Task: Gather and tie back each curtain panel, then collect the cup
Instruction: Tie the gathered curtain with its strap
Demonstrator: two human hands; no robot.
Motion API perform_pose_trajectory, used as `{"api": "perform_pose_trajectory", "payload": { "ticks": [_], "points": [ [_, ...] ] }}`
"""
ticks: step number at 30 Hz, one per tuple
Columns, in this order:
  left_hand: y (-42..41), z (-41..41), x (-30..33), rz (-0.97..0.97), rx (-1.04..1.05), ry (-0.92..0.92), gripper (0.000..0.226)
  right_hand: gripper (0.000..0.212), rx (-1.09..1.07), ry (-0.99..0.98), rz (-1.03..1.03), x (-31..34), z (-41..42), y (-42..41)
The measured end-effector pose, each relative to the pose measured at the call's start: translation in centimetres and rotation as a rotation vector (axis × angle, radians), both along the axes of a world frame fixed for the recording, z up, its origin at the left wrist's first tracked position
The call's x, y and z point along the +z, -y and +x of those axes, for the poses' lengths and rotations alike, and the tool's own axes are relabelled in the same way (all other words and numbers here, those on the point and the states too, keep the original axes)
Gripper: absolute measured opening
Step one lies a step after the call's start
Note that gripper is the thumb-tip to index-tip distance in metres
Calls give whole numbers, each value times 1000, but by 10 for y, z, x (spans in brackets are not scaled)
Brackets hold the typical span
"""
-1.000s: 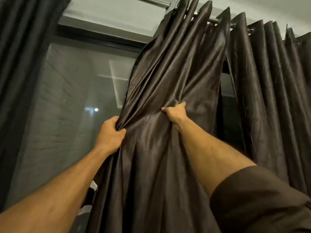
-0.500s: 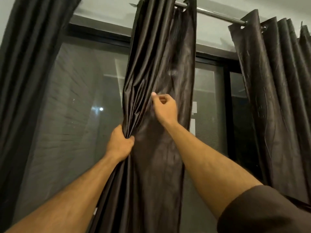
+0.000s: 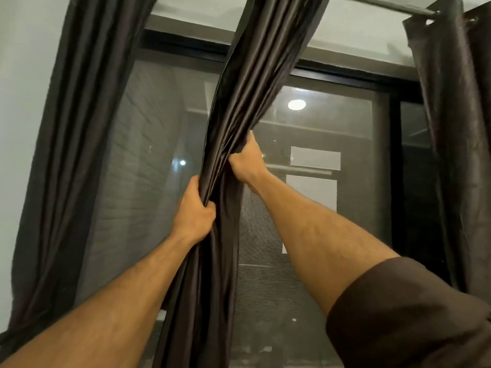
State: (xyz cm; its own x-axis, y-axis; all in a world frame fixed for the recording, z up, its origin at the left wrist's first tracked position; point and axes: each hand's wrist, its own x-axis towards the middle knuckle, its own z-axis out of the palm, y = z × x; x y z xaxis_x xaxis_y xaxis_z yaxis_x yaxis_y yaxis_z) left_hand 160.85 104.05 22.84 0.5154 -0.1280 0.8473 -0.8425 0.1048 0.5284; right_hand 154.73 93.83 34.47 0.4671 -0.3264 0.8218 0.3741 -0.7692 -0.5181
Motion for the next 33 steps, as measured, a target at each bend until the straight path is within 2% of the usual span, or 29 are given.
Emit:
{"api": "perform_pose_trajectory", "payload": {
  "ticks": [4,7,11,14,17,20,22,24,26,28,31,33],
  "points": [
    [-12,11,2,-38,9,12,53,45,-10,-135,-262,18,5,-31],
    [-16,18,0,-32,74,-10,57,49,8,-187,-300,18,7,-34],
    [-21,19,-14,73,-29,-70,64,64,9,-116,-216,-20,4,-8],
    [-22,12,-32,148,-93,-121,63,65,144,-72,-55,-65,-5,15],
    [-18,2,-52,230,-155,-183,52,59,163,-79,87,-108,-12,27],
    [-12,-6,-70,191,-387,-383,51,70,157,-109,197,-144,-25,27],
    [-6,-10,-80,91,-526,-538,39,86,163,-128,240,-167,-37,22],
    [-2,-13,-94,54,-520,-593,24,99,132,-135,233,-195,-50,20],
    [0,-14,-107,115,-466,-551,21,101,77,-151,204,-221,-57,22],
    [2,-13,-116,146,-496,-547,25,90,-12,-181,164,-236,-59,29],
    [6,-13,-120,159,-495,-520,24,51,-86,-194,162,-239,-60,37],
    [8,-11,-122,195,-465,-483,28,36,-78,-189,157,-238,-62,42]
  ]
}}
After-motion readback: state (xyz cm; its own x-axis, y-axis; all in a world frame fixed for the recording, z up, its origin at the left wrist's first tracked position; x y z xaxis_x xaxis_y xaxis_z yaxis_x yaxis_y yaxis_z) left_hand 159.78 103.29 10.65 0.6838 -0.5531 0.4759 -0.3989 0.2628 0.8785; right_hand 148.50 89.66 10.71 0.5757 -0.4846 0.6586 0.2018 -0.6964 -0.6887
